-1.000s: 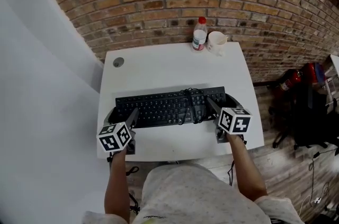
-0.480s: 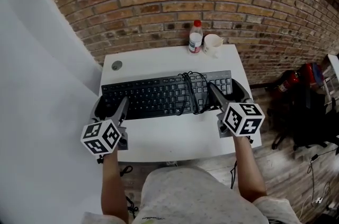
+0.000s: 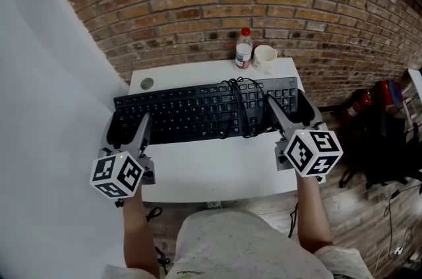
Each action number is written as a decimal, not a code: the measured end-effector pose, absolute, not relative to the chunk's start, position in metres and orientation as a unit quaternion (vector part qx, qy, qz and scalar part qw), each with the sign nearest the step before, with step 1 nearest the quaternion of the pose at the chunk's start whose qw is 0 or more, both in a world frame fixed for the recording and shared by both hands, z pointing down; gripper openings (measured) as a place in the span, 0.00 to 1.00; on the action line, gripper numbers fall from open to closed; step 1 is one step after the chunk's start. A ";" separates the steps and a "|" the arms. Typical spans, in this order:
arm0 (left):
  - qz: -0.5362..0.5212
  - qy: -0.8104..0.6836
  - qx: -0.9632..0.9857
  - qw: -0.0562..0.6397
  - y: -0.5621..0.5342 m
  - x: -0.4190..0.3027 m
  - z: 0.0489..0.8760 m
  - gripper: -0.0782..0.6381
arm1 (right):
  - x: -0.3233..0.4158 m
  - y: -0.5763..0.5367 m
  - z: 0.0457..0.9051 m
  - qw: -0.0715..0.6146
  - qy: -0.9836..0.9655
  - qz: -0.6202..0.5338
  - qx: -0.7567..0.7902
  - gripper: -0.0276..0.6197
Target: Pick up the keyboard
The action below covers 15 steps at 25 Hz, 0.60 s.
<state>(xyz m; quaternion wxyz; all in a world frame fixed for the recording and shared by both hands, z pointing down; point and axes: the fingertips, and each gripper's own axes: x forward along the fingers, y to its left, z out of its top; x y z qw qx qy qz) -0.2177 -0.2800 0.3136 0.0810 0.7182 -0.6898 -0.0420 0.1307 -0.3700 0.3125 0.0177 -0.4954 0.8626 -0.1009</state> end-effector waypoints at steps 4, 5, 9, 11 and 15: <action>-0.063 -0.688 0.721 0.054 -0.276 -0.217 0.313 0.67 | 0.132 -0.365 0.309 0.038 0.864 -0.074 -0.496 0.62; -0.067 -0.688 0.721 0.047 -0.275 -0.216 0.311 0.67 | 0.132 -0.363 0.307 0.043 0.865 -0.068 -0.496 0.62; -0.071 -0.689 0.720 0.038 -0.273 -0.216 0.284 0.67 | 0.133 -0.362 0.280 0.053 0.865 -0.057 -0.496 0.62; -0.071 -0.689 0.720 0.039 -0.272 -0.216 0.274 0.67 | 0.133 -0.361 0.270 0.053 0.865 -0.056 -0.497 0.62; -0.074 -0.691 0.718 0.041 -0.268 -0.216 0.274 0.67 | 0.132 -0.358 0.268 0.051 0.865 -0.053 -0.496 0.62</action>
